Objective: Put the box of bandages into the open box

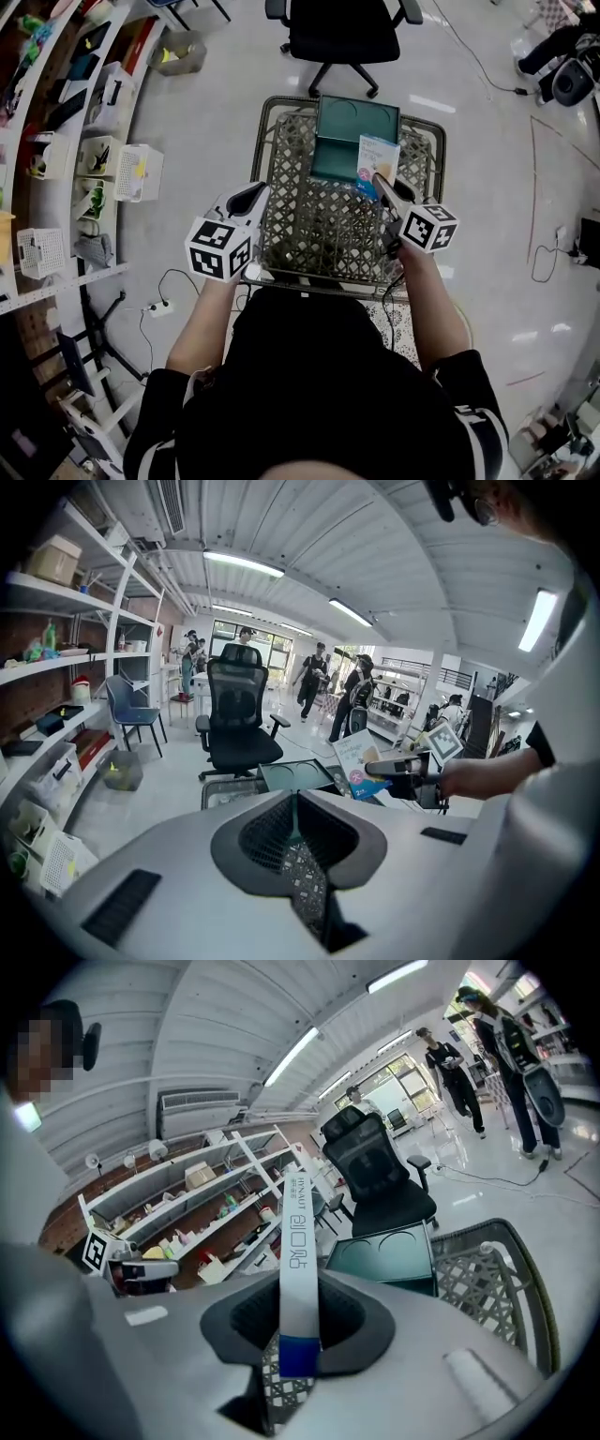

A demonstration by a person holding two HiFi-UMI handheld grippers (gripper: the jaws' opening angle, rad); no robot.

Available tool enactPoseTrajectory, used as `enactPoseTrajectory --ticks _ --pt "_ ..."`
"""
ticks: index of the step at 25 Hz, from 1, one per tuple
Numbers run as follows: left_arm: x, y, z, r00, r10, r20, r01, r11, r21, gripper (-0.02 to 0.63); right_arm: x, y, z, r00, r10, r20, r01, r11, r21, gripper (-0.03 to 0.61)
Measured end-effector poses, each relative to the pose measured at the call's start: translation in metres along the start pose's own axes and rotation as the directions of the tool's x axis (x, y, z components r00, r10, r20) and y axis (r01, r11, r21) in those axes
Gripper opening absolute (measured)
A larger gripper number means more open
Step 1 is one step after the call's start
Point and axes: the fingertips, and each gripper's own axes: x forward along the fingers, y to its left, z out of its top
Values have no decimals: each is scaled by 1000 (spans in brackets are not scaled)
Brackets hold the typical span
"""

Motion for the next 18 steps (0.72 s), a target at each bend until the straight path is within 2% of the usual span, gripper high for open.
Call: enactPoseTrajectory --ticks 3,7,11,18 --pt "6 2 -5 1000 -6 -15 6 1000 -3 21 20 -20 -8 996 -29 -88 22 997 -74 87" --pt "6 3 -14 999 -22 -27 22 1000 -18 21 45 -42 -27 974 -81 -210 43 983 -180 87" --pt "5 9 -27 999 -30 -44 29 999 -27 21 66 -52 -44 942 -133 -307 31 948 -315 89" --pt "3 23 -43 998 -26 -59 22 998 -66 21 94 -58 -62 886 -196 -421 -30 880 -474 89"
